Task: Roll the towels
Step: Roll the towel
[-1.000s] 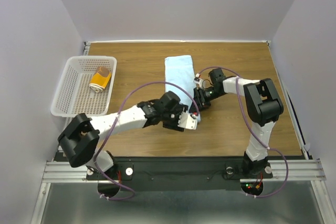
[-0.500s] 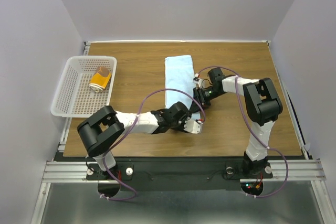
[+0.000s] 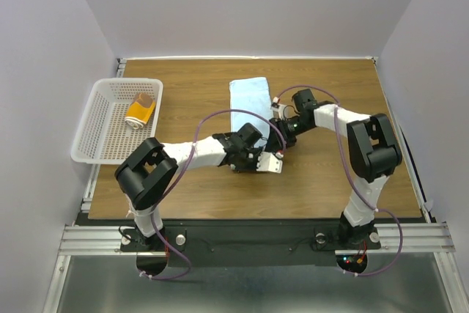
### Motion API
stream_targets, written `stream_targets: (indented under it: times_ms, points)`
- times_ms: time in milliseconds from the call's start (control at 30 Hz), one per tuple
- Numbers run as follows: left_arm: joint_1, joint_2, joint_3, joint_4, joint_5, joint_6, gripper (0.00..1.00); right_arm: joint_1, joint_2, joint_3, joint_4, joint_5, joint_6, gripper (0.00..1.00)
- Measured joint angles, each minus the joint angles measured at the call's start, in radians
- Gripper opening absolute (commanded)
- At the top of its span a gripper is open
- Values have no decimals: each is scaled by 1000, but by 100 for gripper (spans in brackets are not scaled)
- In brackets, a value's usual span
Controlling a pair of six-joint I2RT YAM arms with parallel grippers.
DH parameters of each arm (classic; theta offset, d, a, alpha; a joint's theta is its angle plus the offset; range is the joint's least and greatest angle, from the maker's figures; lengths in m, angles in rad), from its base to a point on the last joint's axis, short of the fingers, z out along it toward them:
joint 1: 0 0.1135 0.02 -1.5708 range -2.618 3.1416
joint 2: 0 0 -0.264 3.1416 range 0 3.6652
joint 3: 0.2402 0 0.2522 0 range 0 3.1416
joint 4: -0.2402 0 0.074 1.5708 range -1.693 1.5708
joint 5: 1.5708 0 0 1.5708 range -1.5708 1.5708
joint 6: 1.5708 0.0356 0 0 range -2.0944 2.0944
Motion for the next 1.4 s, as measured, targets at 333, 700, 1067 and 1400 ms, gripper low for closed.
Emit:
stream_targets:
  times_ms: [333, 700, 1067, 1400]
  points:
    - [155, 117, 182, -332, 358, -38, 14, -130, -366, -23, -2, 93, -105, 88]
    - [239, 392, 461, -653, 667, -84, 16, -111, -656, -167, -145, 89, -323, 75]
    - [276, 542, 605, -853, 780, -76, 19, 224, -650, -187, -143, 305, -388, 69]
    - [279, 565, 628, -906, 778, -68, 23, 497, -483, -298, 108, 507, -399, 70]
